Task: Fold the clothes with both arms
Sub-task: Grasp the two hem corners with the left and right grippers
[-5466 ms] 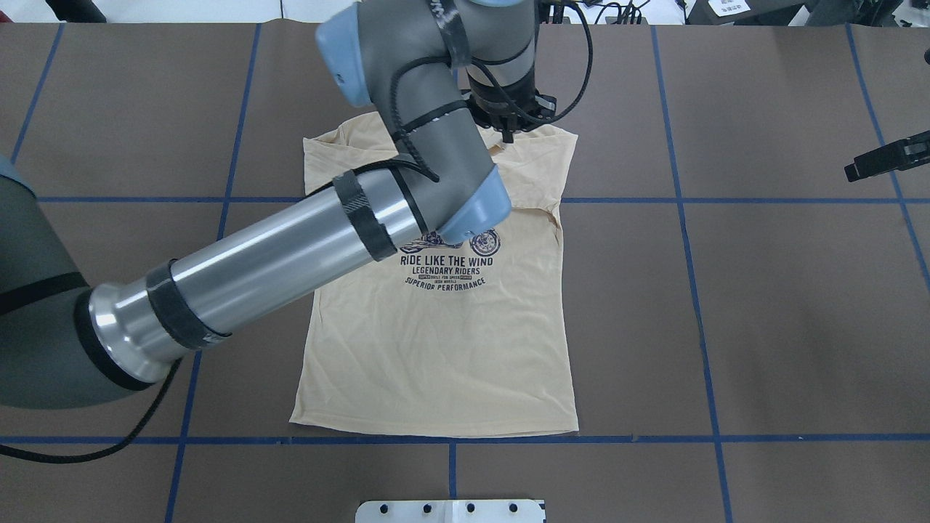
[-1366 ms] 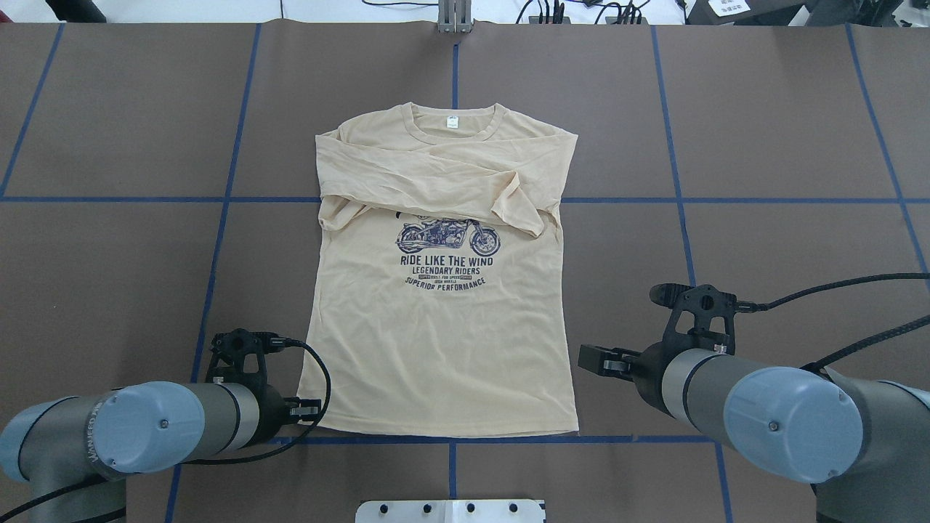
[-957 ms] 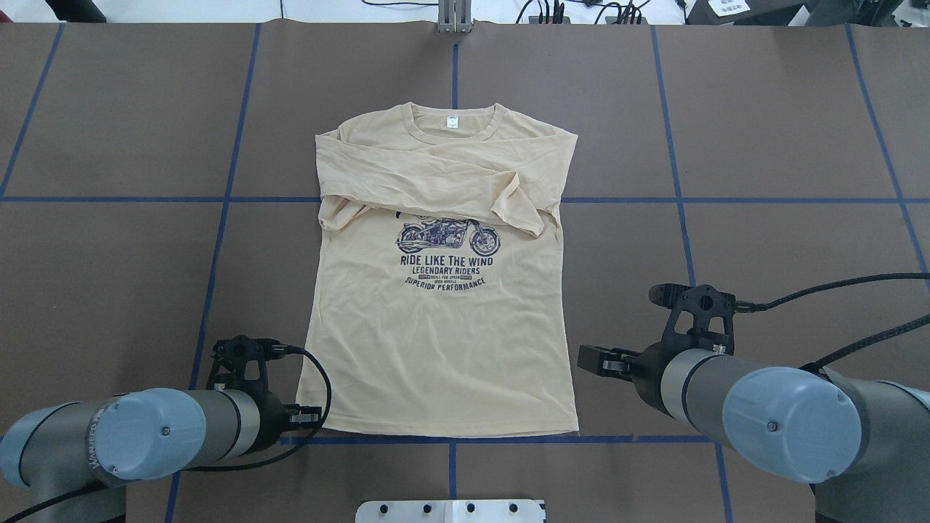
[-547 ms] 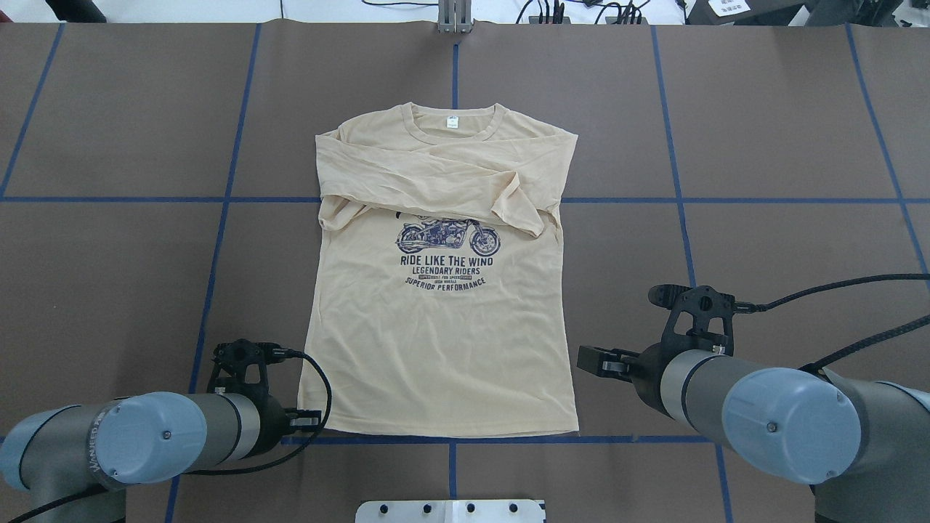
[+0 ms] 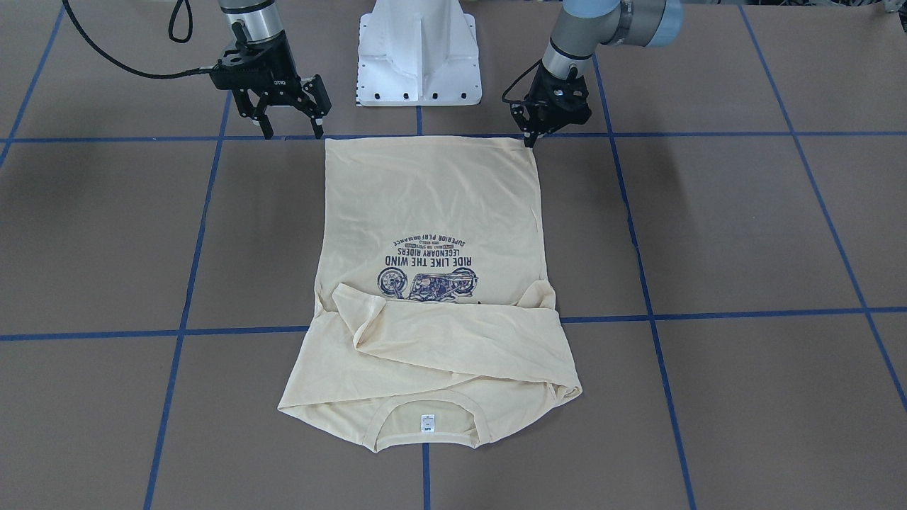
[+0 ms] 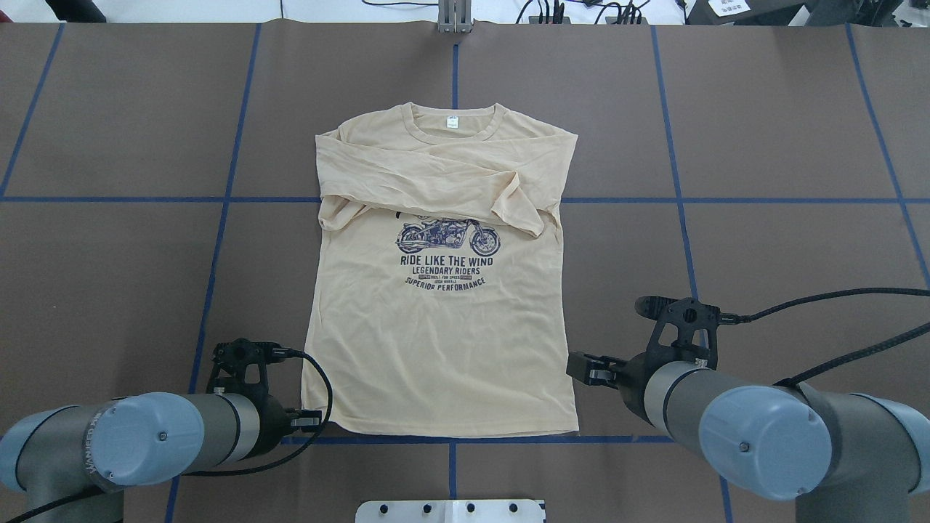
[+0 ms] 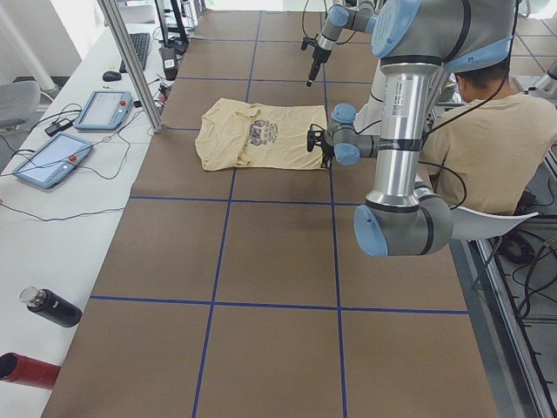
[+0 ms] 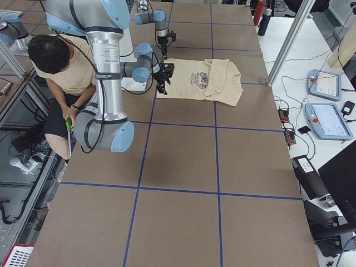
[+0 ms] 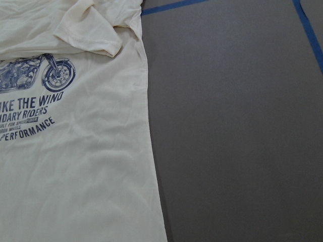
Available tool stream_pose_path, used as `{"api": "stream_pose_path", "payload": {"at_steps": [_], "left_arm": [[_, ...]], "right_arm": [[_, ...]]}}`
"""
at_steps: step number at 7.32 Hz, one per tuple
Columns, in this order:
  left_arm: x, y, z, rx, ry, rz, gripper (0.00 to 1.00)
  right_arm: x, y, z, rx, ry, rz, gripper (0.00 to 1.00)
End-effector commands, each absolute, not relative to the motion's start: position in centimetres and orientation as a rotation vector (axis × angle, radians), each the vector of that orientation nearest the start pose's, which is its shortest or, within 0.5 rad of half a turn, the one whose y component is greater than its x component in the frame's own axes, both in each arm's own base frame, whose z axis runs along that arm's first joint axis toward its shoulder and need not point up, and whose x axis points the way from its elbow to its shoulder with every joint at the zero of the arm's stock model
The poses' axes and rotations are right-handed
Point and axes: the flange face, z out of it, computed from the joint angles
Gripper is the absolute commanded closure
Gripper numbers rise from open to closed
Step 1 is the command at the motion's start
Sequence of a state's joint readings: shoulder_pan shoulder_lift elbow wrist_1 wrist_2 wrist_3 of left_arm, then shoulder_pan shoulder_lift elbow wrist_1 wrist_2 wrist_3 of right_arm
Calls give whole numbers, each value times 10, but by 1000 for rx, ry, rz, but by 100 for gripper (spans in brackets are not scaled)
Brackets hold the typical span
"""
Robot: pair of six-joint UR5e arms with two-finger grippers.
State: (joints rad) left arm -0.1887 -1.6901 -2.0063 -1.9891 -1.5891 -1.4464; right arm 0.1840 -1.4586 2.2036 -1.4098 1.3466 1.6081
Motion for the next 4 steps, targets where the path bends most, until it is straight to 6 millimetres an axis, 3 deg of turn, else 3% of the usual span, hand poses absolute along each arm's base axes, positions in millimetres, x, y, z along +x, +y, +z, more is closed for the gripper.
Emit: {"api": "stream_pose_path", "payload": {"at_steps": [1, 2, 3, 4], "left_arm": [[489, -227, 347, 135, 973, -49, 100], [490, -227, 347, 135, 973, -49, 100], [490, -227, 347, 135, 973, -49, 100], [490, -227, 346, 135, 974, -49, 100]], "right_arm": [[-473, -214, 308, 299, -875, 317, 4], [-489, -197, 320, 353, -849, 300, 9], [-502, -185, 333, 360, -821, 276, 33], [-508, -176, 335, 355, -820, 260, 49]]}}
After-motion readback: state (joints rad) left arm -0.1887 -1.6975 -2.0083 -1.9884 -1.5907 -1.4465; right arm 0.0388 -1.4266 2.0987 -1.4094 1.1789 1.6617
